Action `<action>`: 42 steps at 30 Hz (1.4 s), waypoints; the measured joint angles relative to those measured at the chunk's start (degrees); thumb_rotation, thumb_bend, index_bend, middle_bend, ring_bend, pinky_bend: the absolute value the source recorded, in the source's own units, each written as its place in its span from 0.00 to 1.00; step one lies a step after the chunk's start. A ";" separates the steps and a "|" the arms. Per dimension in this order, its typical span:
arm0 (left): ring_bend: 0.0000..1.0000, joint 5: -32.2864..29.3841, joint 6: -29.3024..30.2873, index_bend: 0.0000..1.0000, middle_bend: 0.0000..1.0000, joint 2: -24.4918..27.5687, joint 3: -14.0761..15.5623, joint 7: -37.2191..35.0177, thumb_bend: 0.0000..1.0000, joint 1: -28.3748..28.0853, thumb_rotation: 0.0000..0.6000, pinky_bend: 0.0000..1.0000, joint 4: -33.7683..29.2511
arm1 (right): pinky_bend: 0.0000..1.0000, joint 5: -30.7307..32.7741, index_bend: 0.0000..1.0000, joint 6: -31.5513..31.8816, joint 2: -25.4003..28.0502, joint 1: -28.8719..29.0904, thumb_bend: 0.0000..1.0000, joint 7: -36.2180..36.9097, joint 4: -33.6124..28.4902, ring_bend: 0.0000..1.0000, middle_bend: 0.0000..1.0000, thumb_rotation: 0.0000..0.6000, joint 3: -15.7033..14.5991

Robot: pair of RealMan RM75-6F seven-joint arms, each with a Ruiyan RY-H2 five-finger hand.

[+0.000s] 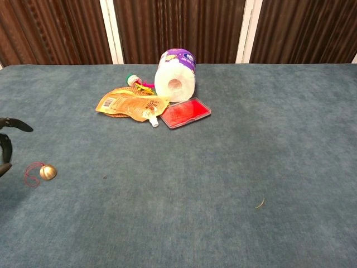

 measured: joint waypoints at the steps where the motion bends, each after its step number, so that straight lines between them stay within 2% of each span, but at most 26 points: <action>1: 1.00 -0.08 0.07 0.37 1.00 -0.64 -0.24 -0.10 0.42 -0.17 1.00 1.00 0.62 | 0.00 0.12 0.00 -0.12 -0.02 0.04 0.18 -0.05 0.01 0.00 0.00 1.00 0.02; 8: 1.00 -3.35 -2.92 0.42 1.00 -6.55 -1.94 1.80 0.42 -2.80 1.00 1.00 6.41 | 0.00 0.25 0.00 0.18 0.07 -0.03 0.18 0.18 0.01 0.00 0.00 1.00 0.10; 17: 1.00 -4.32 -3.45 0.47 1.00 -9.35 -2.42 2.33 0.42 -4.44 1.00 1.00 9.62 | 0.00 0.42 0.00 -0.38 -0.14 0.29 0.18 -0.02 -0.05 0.00 0.00 1.00 0.12; 42: 1.00 -5.65 -3.62 0.50 1.00 -11.33 -1.06 3.03 0.41 -5.38 1.00 1.00 12.58 | 0.00 0.69 0.00 -0.39 -0.03 0.40 0.18 0.10 -0.14 0.00 0.00 1.00 0.14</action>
